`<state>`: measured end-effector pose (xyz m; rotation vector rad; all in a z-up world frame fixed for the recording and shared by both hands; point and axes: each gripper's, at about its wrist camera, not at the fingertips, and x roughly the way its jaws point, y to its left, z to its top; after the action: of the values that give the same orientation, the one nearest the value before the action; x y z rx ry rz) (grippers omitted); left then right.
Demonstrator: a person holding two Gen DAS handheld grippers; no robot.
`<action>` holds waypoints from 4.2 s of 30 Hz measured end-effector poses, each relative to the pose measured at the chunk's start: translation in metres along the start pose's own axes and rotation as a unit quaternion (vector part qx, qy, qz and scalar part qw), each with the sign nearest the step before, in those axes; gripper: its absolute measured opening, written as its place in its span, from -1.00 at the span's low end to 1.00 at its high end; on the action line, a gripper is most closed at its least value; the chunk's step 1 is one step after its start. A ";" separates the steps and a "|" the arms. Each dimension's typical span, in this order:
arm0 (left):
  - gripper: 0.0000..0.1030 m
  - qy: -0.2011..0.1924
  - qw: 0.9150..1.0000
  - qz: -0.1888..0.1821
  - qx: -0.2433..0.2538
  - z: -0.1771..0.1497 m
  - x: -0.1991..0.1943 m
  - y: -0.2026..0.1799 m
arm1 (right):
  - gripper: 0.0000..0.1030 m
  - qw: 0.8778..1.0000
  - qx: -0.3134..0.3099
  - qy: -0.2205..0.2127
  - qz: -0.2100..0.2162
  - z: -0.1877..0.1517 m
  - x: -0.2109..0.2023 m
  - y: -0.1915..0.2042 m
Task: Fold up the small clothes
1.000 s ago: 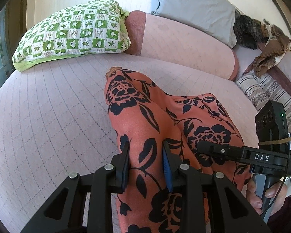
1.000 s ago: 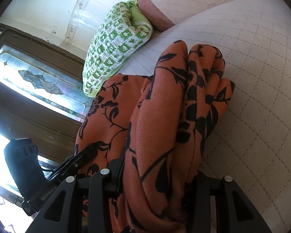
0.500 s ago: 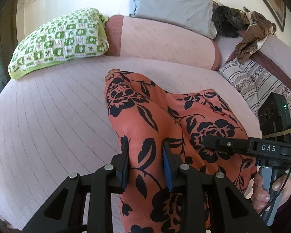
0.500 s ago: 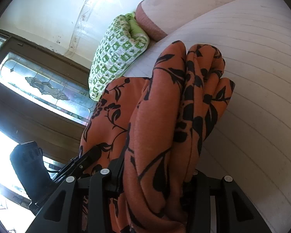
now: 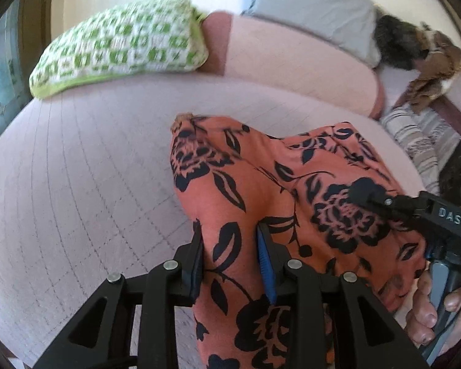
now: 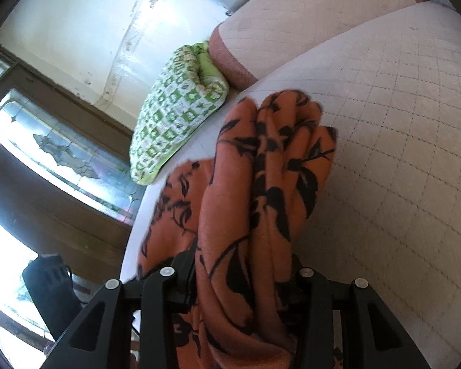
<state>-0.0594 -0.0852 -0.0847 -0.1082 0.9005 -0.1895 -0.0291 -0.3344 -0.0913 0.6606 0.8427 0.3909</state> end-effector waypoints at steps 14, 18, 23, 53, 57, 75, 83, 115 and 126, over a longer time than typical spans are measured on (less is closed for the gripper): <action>0.53 0.014 0.996 0.089 -0.015 -0.003 -0.010 0.011 | 0.27 0.993 0.042 0.041 -0.099 -0.006 0.001 -0.021; 0.53 -0.020 0.987 0.161 -0.005 -0.006 -0.052 0.004 | 0.29 0.991 -0.008 -0.001 -0.133 -0.018 -0.043 -0.003; 0.53 -0.079 0.979 0.187 -0.022 -0.007 -0.119 0.002 | 0.34 0.985 -0.069 -0.045 -0.150 -0.038 -0.099 0.036; 0.70 -0.266 0.939 0.219 -0.003 -0.003 -0.352 -0.034 | 0.40 0.925 -0.278 -0.179 -0.189 -0.101 -0.232 0.241; 0.74 -0.275 0.937 0.217 0.004 -0.007 -0.366 -0.040 | 0.41 0.923 -0.282 -0.185 -0.186 -0.102 -0.241 0.248; 0.74 -0.285 0.939 0.192 0.031 -0.008 -0.383 -0.058 | 0.42 0.913 -0.288 -0.202 -0.207 -0.105 -0.259 0.256; 0.74 -0.289 0.941 0.169 0.046 -0.009 -0.389 -0.060 | 0.42 0.909 -0.290 -0.210 -0.214 -0.107 -0.263 0.263; 0.74 -0.293 0.943 0.147 0.047 -0.002 -0.388 -0.048 | 0.42 0.904 -0.293 -0.203 -0.235 -0.098 -0.243 0.271; 0.74 -0.282 0.948 0.136 0.050 0.005 -0.377 -0.046 | 0.42 0.904 -0.294 -0.195 -0.241 -0.093 -0.231 0.271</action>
<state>-0.2896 -0.0509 0.2153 0.0568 0.3257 0.0568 -0.2608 -0.2289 0.1742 -0.0495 0.4388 0.0417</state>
